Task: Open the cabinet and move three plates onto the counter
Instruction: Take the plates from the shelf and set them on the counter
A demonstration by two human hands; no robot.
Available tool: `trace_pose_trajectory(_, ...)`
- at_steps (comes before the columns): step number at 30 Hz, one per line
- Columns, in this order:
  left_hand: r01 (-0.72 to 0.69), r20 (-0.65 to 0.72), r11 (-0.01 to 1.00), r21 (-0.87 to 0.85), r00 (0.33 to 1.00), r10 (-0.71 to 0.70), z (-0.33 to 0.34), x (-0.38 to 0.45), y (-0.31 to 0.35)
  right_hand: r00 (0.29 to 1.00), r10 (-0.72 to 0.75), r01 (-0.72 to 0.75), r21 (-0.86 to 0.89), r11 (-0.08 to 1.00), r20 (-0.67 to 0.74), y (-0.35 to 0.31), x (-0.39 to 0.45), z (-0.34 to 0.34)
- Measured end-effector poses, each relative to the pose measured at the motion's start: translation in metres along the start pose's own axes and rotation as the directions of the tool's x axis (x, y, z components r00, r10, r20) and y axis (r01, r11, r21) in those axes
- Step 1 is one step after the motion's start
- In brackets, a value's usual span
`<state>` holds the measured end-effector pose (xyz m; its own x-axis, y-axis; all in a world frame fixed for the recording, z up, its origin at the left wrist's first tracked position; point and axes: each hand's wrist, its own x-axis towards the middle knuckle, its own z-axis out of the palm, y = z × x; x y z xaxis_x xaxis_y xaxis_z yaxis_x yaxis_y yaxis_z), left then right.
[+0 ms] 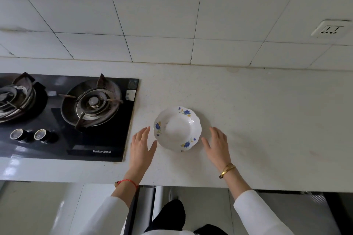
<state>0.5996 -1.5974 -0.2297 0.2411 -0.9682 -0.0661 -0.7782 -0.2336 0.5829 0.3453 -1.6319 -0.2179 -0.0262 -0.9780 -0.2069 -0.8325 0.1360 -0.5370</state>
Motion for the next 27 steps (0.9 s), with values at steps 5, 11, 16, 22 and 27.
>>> trace_pose_trajectory(5,-0.121,-0.115,0.992,0.033,0.986,0.124,-0.016,-0.024,0.020,0.984,-0.155,0.156,0.004,0.988,-0.089,0.006,-0.025,-0.020)
trace_pose_trajectory(11,-0.246,-0.206,0.967,0.070,0.945,0.256,-0.023,-0.074,0.055,0.963,-0.214,0.220,0.022,0.975,-0.166,0.026,-0.071,-0.047)
trace_pose_trajectory(16,-0.274,-0.239,0.959,0.067,0.929,0.282,-0.013,-0.135,0.082,0.947,-0.247,0.260,0.037,0.965,-0.204,0.057,-0.125,-0.069)
trace_pose_trajectory(22,-0.279,-0.252,0.959,0.049,0.926,0.283,0.007,-0.229,0.102,0.946,-0.267,0.282,0.058,0.958,-0.183,0.102,-0.203,-0.088)
trace_pose_trajectory(27,-0.277,-0.252,0.960,0.031,0.928,0.276,0.018,-0.299,0.108,0.949,-0.266,0.281,0.071,0.957,-0.172,0.132,-0.259,-0.090)
